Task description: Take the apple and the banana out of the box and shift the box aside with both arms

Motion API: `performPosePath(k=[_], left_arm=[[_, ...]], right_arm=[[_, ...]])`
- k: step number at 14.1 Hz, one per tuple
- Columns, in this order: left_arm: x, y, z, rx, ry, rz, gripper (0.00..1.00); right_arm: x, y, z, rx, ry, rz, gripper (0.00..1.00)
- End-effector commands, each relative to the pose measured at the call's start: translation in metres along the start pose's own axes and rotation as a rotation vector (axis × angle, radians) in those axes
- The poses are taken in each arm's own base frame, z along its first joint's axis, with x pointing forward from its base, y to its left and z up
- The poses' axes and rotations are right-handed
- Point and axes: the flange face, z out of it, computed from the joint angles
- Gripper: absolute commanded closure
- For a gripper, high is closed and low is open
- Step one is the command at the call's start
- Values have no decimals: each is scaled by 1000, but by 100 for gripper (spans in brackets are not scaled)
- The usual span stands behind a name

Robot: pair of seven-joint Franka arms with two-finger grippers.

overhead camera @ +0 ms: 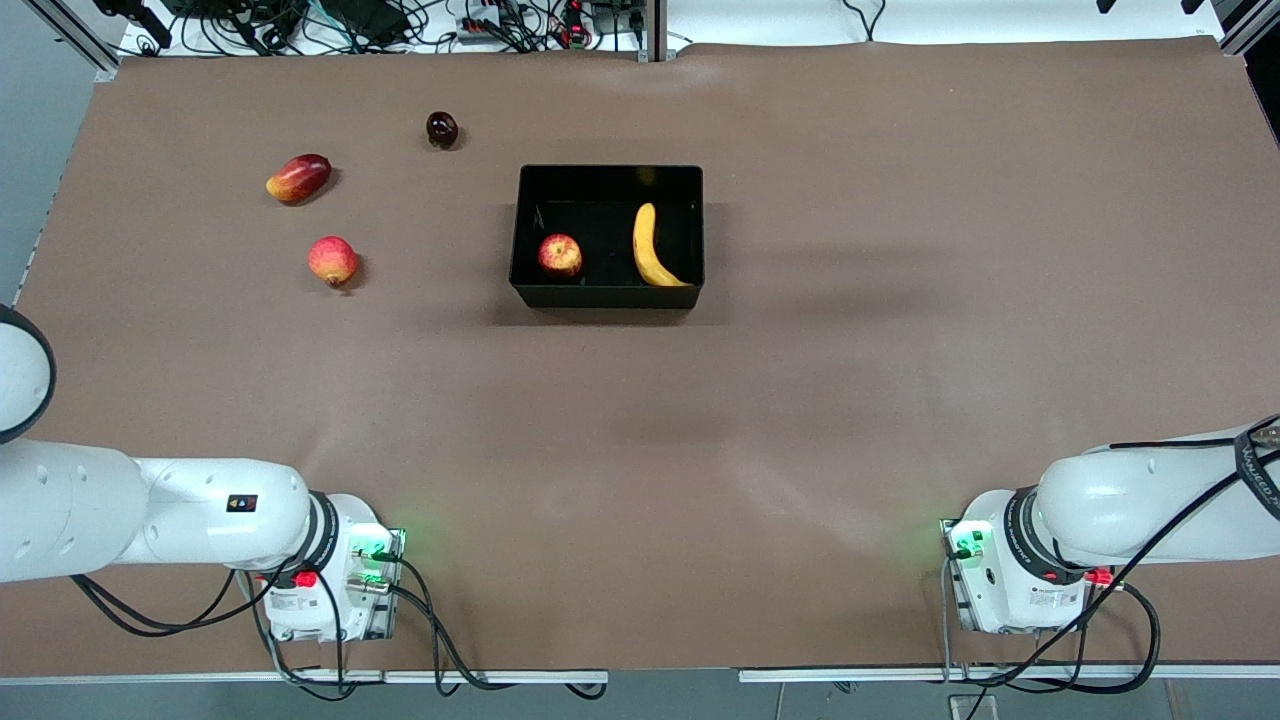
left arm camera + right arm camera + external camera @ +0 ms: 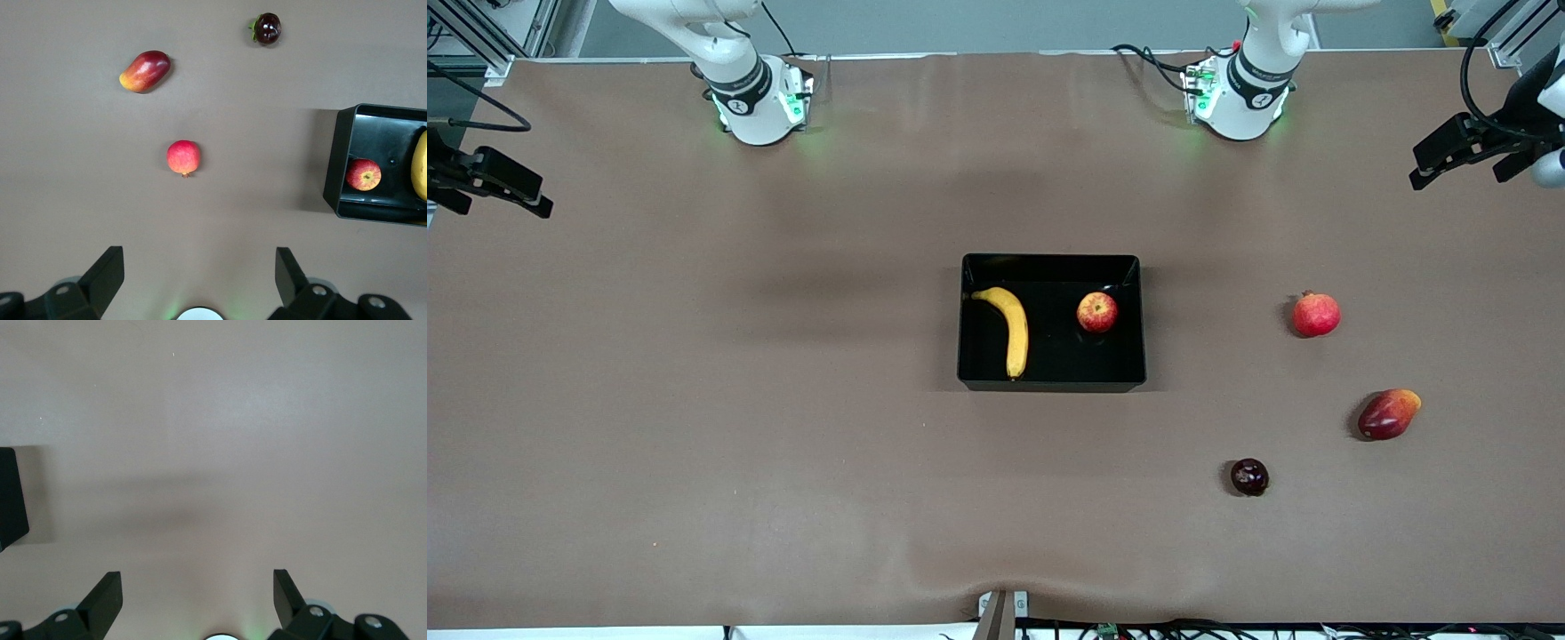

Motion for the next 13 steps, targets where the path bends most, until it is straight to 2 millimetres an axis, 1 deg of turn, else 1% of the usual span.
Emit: performPosePath(k=[1, 3, 5, 6, 10, 11, 13], left_arm=[[-1, -2, -7, -13, 12, 3, 0], [0, -2, -5, -13, 9, 3, 0], [1, -2, -10, -14, 19, 0, 0], [2, -2, -10, -14, 19, 0, 0], [13, 0, 0, -16, 1, -11, 0], [16, 2, 4, -17, -7, -8, 0], [21, 12, 12, -16, -22, 9, 0]], right_arm=[[0, 3, -2, -11, 2, 16, 0], [-1, 4, -2, -11, 0, 18, 0], [0, 3, -2, -11, 0, 16, 0], [-1, 3, -2, -11, 2, 16, 0], [0, 3, -2, -11, 0, 16, 0], [0, 4, -2, -12, 2, 18, 0], [0, 5, -2, -17, -1, 19, 0]])
